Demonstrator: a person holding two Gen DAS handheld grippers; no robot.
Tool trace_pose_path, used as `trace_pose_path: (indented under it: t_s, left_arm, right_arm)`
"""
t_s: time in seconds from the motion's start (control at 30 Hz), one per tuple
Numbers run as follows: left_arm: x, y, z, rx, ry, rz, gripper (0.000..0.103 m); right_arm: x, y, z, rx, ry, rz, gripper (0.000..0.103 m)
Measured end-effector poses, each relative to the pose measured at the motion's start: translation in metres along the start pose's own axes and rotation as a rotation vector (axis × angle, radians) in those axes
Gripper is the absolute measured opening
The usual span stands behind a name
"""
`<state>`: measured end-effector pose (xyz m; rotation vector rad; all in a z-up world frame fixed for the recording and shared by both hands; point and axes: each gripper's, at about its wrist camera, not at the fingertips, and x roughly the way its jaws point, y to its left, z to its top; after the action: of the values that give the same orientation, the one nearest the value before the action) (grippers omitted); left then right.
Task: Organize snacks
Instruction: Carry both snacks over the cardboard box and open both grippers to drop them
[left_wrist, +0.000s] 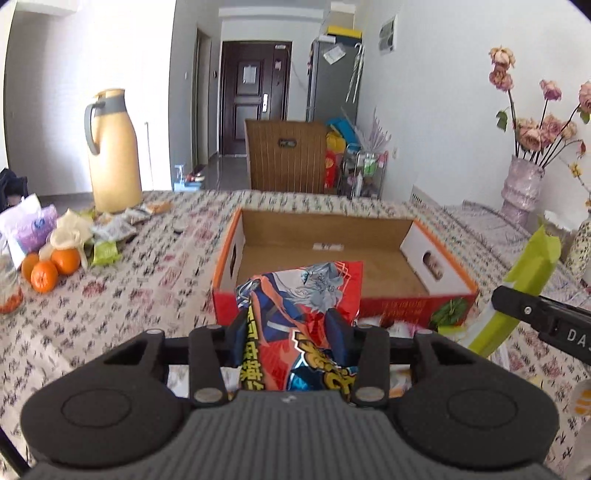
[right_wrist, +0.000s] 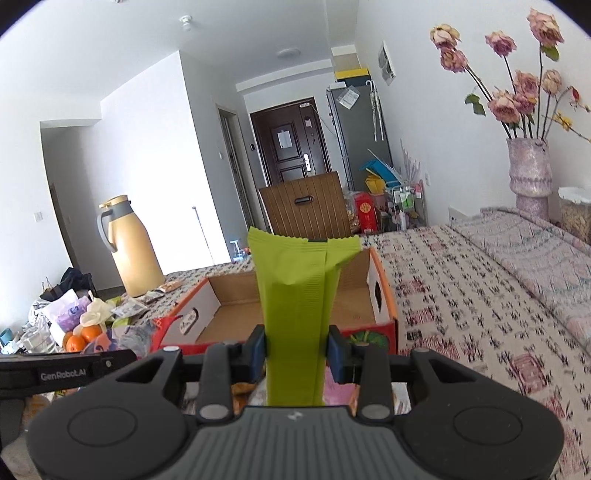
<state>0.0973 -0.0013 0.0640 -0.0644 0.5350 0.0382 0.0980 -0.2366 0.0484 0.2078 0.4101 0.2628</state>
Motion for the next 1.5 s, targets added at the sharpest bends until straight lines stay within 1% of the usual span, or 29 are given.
trace_pose_path:
  t_s: [0.23, 0.37, 0.47, 0.6, 0.77, 0.83, 0.9, 0.97, 1.0, 1.03, 1.17, 1.23, 1.27, 1.3, 1.33, 1.37, 1.43, 1.47, 1.5]
  left_arm:
    - [0.02, -0.003, 0.036, 0.002, -0.045, 0.001, 0.043]
    - [0.041, -0.005, 0.056, 0.002, -0.059, 0.005, 0.043]
    - [0.062, -0.006, 0.067, 0.003, -0.057, 0.014, 0.043]
    - [0.094, -0.006, 0.074, -0.002, -0.039, 0.021, 0.043]
    - [0.135, -0.001, 0.069, -0.038, 0.014, 0.029, 0.043]
    - [0.146, -0.002, 0.065, -0.033, 0.023, 0.037, 0.043]
    - [0.151, -0.004, 0.062, -0.032, 0.02, 0.041, 0.043]
    - [0.152, -0.004, 0.058, -0.032, 0.015, 0.042, 0.043]
    - [0.155, -0.003, 0.057, -0.028, 0.027, 0.04, 0.044]
    - [0.157, -0.002, 0.057, -0.036, 0.035, 0.031, 0.044]
    - [0.166, -0.002, 0.054, -0.039, 0.064, 0.035, 0.044]
    - [0.167, -0.002, 0.052, -0.036, 0.067, 0.033, 0.049]
    - [0.166, -0.001, 0.052, -0.04, 0.062, 0.033, 0.056]
    - [0.163, -0.001, 0.052, -0.043, 0.052, 0.036, 0.069]
    - [0.161, -0.001, 0.053, -0.046, 0.04, 0.045, 0.076]
    - [0.157, -0.001, 0.053, -0.047, 0.026, 0.055, 0.085]
    - [0.153, -0.001, 0.054, -0.049, 0.01, 0.061, 0.093]
    - [0.151, -0.001, 0.054, -0.053, 0.004, 0.064, 0.101]
    - [0.149, -0.001, 0.055, -0.055, -0.006, 0.074, 0.103]
  right_arm:
    - [0.03, 0.004, 0.036, -0.019, -0.026, -0.005, 0.033]
    - [0.059, 0.004, 0.058, -0.024, -0.03, -0.015, 0.033]
    - [0.087, 0.002, 0.068, -0.02, -0.006, -0.027, 0.033]
    - [0.127, -0.003, 0.065, -0.007, 0.056, -0.039, 0.033]
    - [0.17, -0.008, 0.049, 0.0, 0.149, -0.06, 0.033]
    - [0.178, -0.009, 0.042, -0.004, 0.169, -0.069, 0.033]
    - [0.182, -0.01, 0.041, -0.016, 0.164, -0.094, 0.033]
    - [0.182, -0.015, 0.04, 0.003, 0.15, -0.124, 0.033]
    - [0.183, -0.018, 0.039, 0.002, 0.153, -0.141, 0.033]
    - [0.184, -0.02, 0.039, 0.007, 0.156, -0.145, 0.033]
    - [0.192, -0.027, 0.037, 0.031, 0.192, -0.129, 0.034]
    - [0.194, -0.027, 0.035, 0.03, 0.206, -0.113, 0.037]
    - [0.194, -0.025, 0.035, 0.025, 0.209, -0.113, 0.04]
    - [0.194, -0.023, 0.034, 0.02, 0.213, -0.112, 0.049]
    - [0.193, -0.022, 0.034, 0.016, 0.21, -0.112, 0.057]
    - [0.192, -0.02, 0.034, 0.01, 0.201, -0.115, 0.061]
    - [0.188, -0.019, 0.035, 0.008, 0.183, -0.124, 0.08]
    - [0.186, -0.019, 0.036, 0.009, 0.174, -0.13, 0.084]
    - [0.184, -0.019, 0.036, 0.009, 0.169, -0.133, 0.089]
